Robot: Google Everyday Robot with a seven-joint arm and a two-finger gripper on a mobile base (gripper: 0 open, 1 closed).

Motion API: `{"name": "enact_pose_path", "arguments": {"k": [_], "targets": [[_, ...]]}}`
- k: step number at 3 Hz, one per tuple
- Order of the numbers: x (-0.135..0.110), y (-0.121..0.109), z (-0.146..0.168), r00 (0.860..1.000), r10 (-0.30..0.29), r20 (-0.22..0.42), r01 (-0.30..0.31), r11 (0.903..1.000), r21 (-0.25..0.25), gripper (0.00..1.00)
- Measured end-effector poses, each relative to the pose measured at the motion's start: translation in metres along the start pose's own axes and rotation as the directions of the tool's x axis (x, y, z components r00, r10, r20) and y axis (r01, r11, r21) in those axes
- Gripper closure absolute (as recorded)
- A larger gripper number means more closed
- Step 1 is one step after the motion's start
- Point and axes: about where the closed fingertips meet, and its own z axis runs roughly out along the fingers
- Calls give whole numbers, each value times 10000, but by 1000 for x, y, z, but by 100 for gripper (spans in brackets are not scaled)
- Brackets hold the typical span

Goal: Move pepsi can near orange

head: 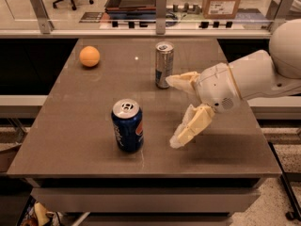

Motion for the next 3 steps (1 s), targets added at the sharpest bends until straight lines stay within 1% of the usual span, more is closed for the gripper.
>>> {"name": "enact_pose_path", "arguments": {"k": [1,2,3], "targets": [[-4,0,15,9964,14,843,0,9999,-162,0],[-12,6,30,9895,-42,1444,102,9991,-410,0],[-28,18,43,9789,-270,2026,359,9986,-401,0]]}}
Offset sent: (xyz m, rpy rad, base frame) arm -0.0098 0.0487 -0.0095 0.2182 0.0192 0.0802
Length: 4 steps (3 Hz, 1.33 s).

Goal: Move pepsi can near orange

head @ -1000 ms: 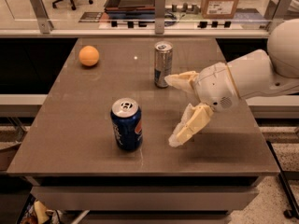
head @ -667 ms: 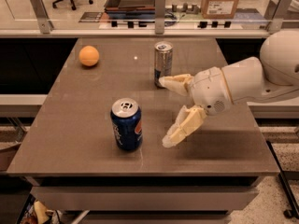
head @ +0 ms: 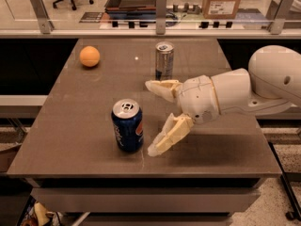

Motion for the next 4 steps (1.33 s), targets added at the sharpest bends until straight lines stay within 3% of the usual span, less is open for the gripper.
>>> {"name": "enact_pose_path", "arguments": {"k": [2,3,4], "targets": [[-20,11,32,9904,-482,1296,525,9982,-306,0],[-21,13,33,9901,-523,1300,572,9978,-342,17],[-23,14,35,9900,-551,1297,604,9975,-375,41]]}}
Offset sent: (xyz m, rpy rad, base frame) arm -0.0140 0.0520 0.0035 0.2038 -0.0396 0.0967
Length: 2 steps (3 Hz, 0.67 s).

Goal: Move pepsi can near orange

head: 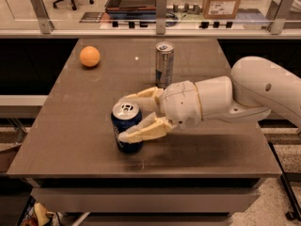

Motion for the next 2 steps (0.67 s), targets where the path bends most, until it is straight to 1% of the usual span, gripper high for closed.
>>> {"name": "enact_pose_path", "arguments": {"k": [2], "targets": [[-3,2,3,10000,-54,-13,53,10000,-71,87]]}}
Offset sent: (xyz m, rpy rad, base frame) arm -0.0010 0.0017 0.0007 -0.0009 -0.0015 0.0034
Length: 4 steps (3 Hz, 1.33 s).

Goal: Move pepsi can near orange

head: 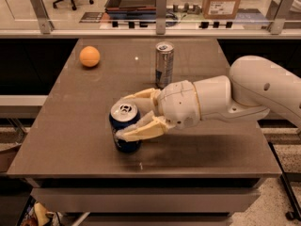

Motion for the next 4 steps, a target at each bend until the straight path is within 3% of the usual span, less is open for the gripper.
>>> {"name": "enact_pose_path", "arguments": {"k": [1,2,3,4], "targets": [[-1,1,2,10000,-25,-6,25,10000,-32,100],[-1,1,2,10000,-26,-6,26,10000,-34,100],[-11,-6,-1,9999,-36,151,32,9995,311,100],[-23,-25,-6,9984,61,567,-117,9950,996,100]]}}
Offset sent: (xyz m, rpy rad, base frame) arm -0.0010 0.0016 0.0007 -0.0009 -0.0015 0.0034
